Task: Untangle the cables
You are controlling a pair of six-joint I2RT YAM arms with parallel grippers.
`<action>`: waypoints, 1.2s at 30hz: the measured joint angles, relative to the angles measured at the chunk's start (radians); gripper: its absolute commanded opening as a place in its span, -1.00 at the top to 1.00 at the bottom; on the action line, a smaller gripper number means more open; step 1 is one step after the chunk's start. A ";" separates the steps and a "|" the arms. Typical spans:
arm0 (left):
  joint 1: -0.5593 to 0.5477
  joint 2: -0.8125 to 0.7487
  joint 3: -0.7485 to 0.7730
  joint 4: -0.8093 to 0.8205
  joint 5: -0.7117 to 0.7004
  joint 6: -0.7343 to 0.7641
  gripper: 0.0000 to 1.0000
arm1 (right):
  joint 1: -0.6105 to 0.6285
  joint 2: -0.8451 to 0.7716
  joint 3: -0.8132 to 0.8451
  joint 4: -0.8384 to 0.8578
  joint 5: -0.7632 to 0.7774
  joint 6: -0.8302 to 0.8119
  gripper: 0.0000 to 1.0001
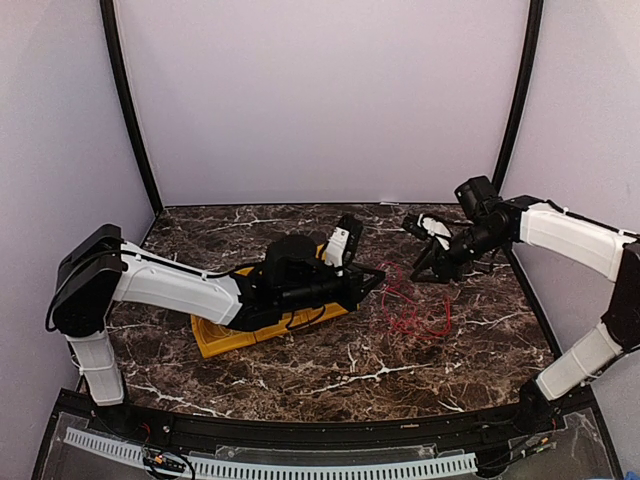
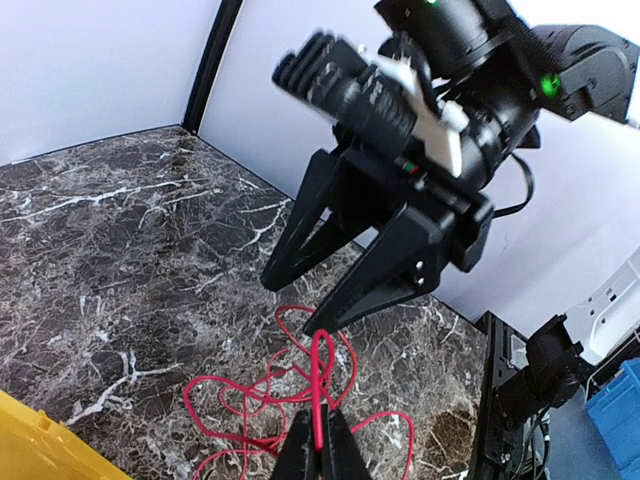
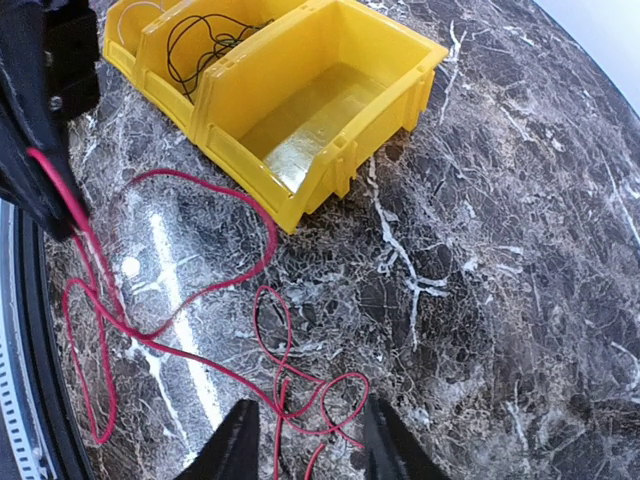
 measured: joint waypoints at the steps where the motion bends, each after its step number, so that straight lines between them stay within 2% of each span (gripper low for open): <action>1: 0.000 -0.015 -0.016 0.012 -0.005 -0.006 1.00 | -0.008 0.012 -0.003 0.006 -0.003 0.002 0.04; 5: 0.000 -0.058 -0.051 0.052 -0.023 -0.026 1.00 | -0.016 0.035 -0.018 0.015 -0.051 -0.015 -0.14; 10: 0.004 -0.073 -0.074 0.084 -0.030 -0.043 1.00 | -0.016 0.053 -0.024 0.023 -0.114 -0.043 -0.19; 14: 0.005 -0.073 -0.082 0.087 -0.033 -0.048 1.00 | -0.015 0.125 -0.019 0.021 -0.196 -0.067 -0.33; 16: 0.005 -0.073 -0.082 0.089 -0.034 -0.048 1.00 | -0.013 0.182 -0.005 0.008 -0.245 -0.087 -0.32; 18: 0.005 -0.074 -0.083 0.089 -0.037 -0.048 1.00 | -0.010 0.233 0.003 0.006 -0.287 -0.101 -0.20; 19: 0.005 -0.075 -0.083 0.089 -0.038 -0.048 1.00 | -0.008 0.247 0.003 0.007 -0.301 -0.103 -0.07; 20: 0.005 -0.077 -0.084 0.089 -0.039 -0.048 1.00 | -0.007 0.262 0.003 0.008 -0.316 -0.103 0.22; 22: 0.005 -0.087 -0.090 0.089 -0.041 -0.050 1.00 | -0.005 0.285 0.003 0.021 -0.344 -0.092 0.98; 29: 0.005 -0.143 -0.095 0.060 -0.063 -0.027 1.00 | -0.008 0.304 0.000 0.096 -0.336 -0.013 1.00; 36: 0.006 -0.375 -0.052 -0.178 -0.158 0.079 1.00 | -0.073 0.312 -0.023 0.149 -0.260 0.064 1.00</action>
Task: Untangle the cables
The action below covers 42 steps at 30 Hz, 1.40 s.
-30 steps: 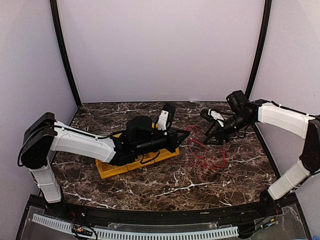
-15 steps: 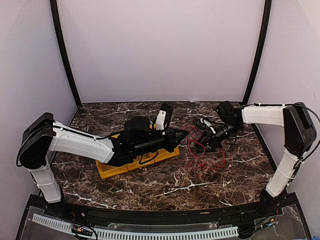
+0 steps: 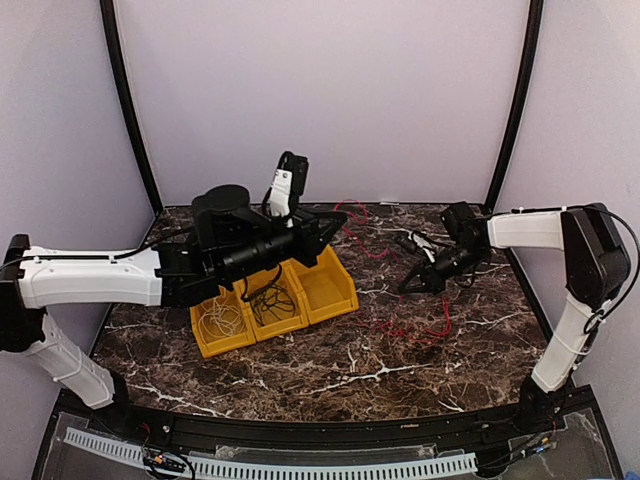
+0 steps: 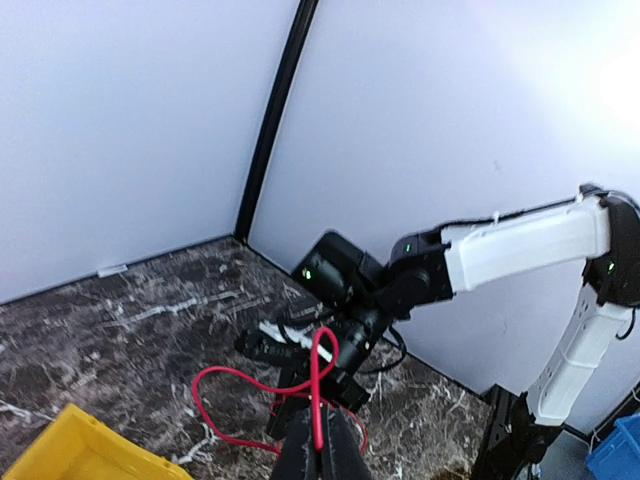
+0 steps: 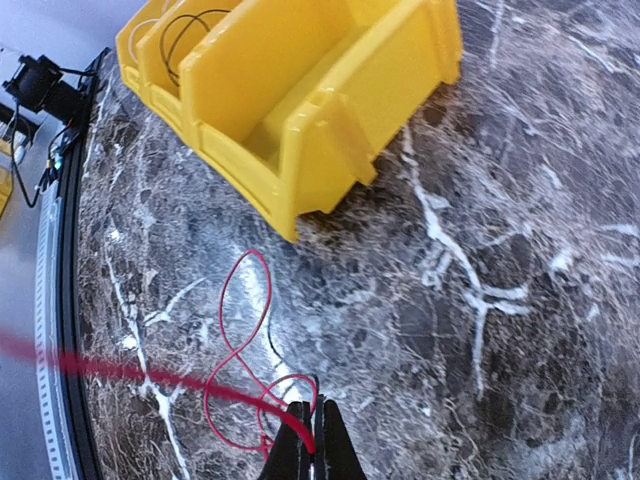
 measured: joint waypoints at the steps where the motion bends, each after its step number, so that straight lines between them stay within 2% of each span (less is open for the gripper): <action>1: 0.000 -0.043 0.016 -0.036 -0.021 0.016 1.00 | -0.010 0.006 0.000 0.005 0.011 0.006 1.00; 4: 0.003 -0.154 0.047 -0.171 -0.081 0.069 1.00 | -0.030 0.018 0.003 0.026 -0.017 0.021 1.00; 9: 0.003 -0.240 0.045 -0.376 -0.204 0.141 1.00 | -0.013 0.014 0.014 0.063 -0.022 0.035 1.00; 13: 0.004 -0.278 0.033 -0.447 -0.274 0.177 1.00 | -0.010 0.013 0.035 0.056 -0.050 0.037 1.00; 17: 0.010 -0.309 0.023 -0.448 -0.320 0.186 1.00 | -0.009 -0.026 0.079 -0.016 -0.084 0.017 1.00; 22: 0.025 -0.319 0.024 -0.401 -0.348 0.185 1.00 | 0.024 -0.095 0.216 -0.149 -0.060 -0.028 1.00; 28: 0.029 -0.270 0.024 -0.364 -0.345 0.175 1.00 | 0.128 -0.129 0.423 -0.238 -0.044 -0.056 1.00; 35: 0.031 -0.252 0.024 -0.342 -0.350 0.166 1.00 | 0.197 -0.109 0.619 -0.266 -0.032 -0.037 1.00; 42: 0.033 -0.256 0.009 -0.306 -0.367 0.157 1.00 | 0.230 0.003 0.737 -0.210 -0.027 0.016 1.00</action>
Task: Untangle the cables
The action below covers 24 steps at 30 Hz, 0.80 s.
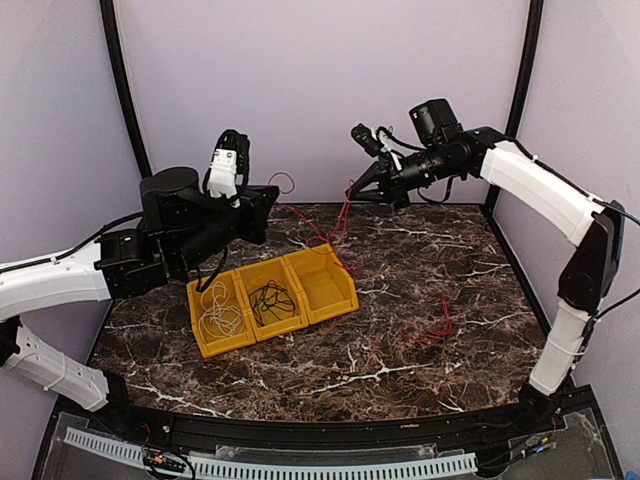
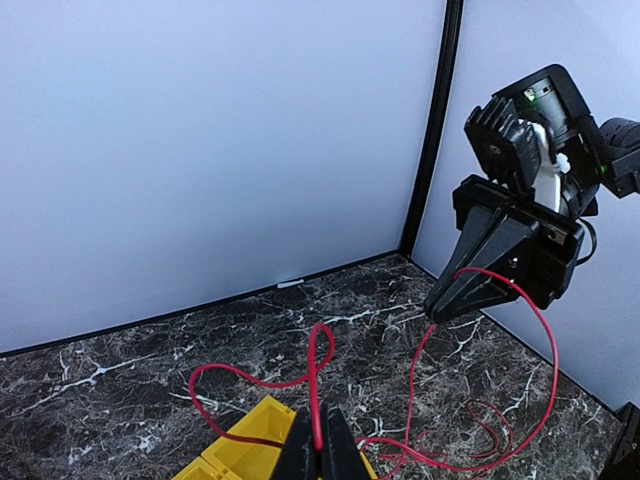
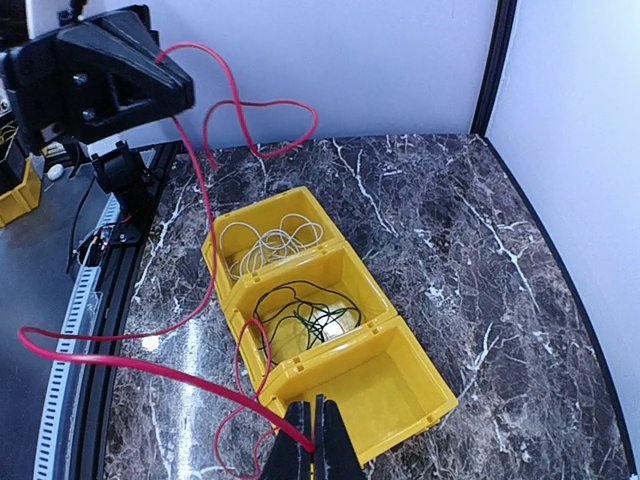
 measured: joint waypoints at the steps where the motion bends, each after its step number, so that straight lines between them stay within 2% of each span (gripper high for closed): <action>1: 0.001 -0.003 -0.008 0.006 -0.004 -0.003 1.00 | 0.002 0.020 0.006 0.008 0.000 0.007 1.00; 9: 0.034 -0.003 -0.037 0.056 -0.021 -0.042 1.00 | 0.006 0.164 0.010 0.090 0.009 0.054 1.00; 16: 0.082 0.097 -0.024 0.093 -0.016 -0.072 1.00 | 0.006 0.293 0.023 0.155 0.054 0.088 0.95; 18: 0.099 0.135 -0.013 0.095 -0.006 -0.080 1.00 | 0.007 0.332 0.023 0.161 0.072 0.098 0.82; 20: 0.117 0.170 -0.006 0.095 0.003 -0.090 1.00 | 0.008 0.360 0.022 0.159 0.092 0.105 0.62; 22: 0.136 0.204 0.001 0.100 0.018 -0.104 1.00 | 0.009 0.369 0.012 0.158 0.109 0.110 0.34; 24: 0.149 0.230 0.002 0.102 0.031 -0.111 1.00 | 0.011 0.356 -0.021 0.165 0.130 0.104 0.20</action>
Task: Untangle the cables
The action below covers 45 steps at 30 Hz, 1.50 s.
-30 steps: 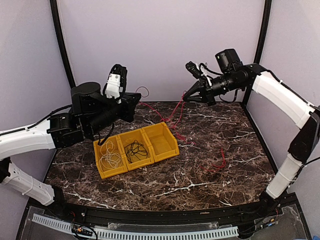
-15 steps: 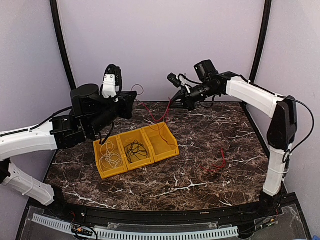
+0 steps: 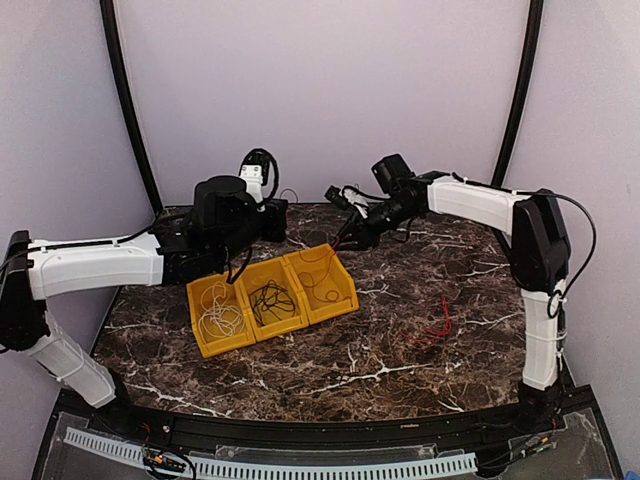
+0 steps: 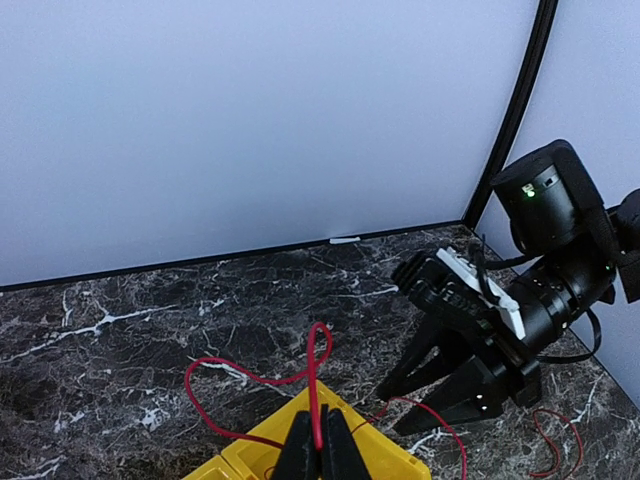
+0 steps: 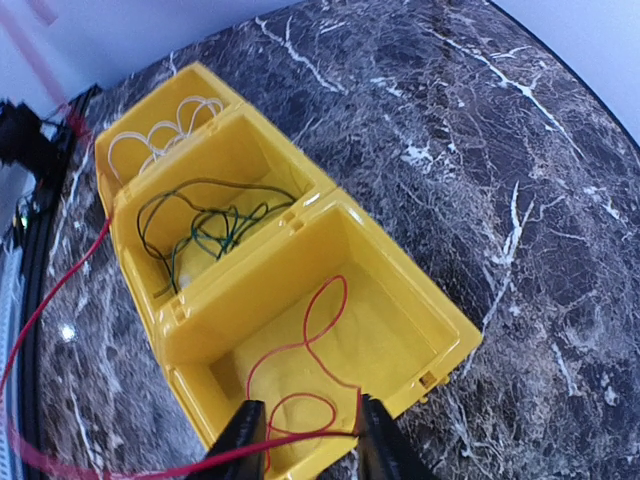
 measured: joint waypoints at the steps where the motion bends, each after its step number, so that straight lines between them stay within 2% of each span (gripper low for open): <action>1: 0.007 0.013 0.000 0.000 0.006 -0.003 1.00 | 0.001 -0.016 -0.030 0.004 0.015 -0.006 0.14; 3: 0.015 0.039 0.005 0.000 0.015 -0.006 1.00 | 0.002 -0.055 -0.092 -0.004 0.045 -0.019 0.05; 9: 0.022 0.099 0.031 -0.002 0.047 -0.010 1.00 | 0.002 -0.253 -0.355 -0.029 0.135 -0.085 -0.07; 14: 0.031 0.135 0.053 -0.018 0.051 0.006 1.00 | 0.000 -0.420 -0.555 -0.037 0.159 -0.121 -0.16; 18: 0.039 0.191 0.127 -0.068 0.029 0.044 1.00 | -0.017 -0.536 -0.671 -0.016 0.162 -0.135 -0.21; 25: 0.043 0.233 0.252 -0.180 -0.140 0.235 1.00 | -0.148 -0.719 -0.846 0.113 0.118 -0.111 -0.26; 31: 0.046 0.233 0.283 -0.197 -0.264 0.459 1.00 | -0.186 -0.789 -0.925 0.182 0.083 -0.095 -0.30; 35: 0.047 0.243 0.283 -0.192 -0.210 0.482 1.00 | -0.189 -0.820 -0.956 0.216 0.085 -0.102 -0.30; 45: 0.042 0.343 0.261 -0.057 0.024 0.403 1.00 | -0.190 -0.867 -0.981 0.246 0.113 -0.142 -0.30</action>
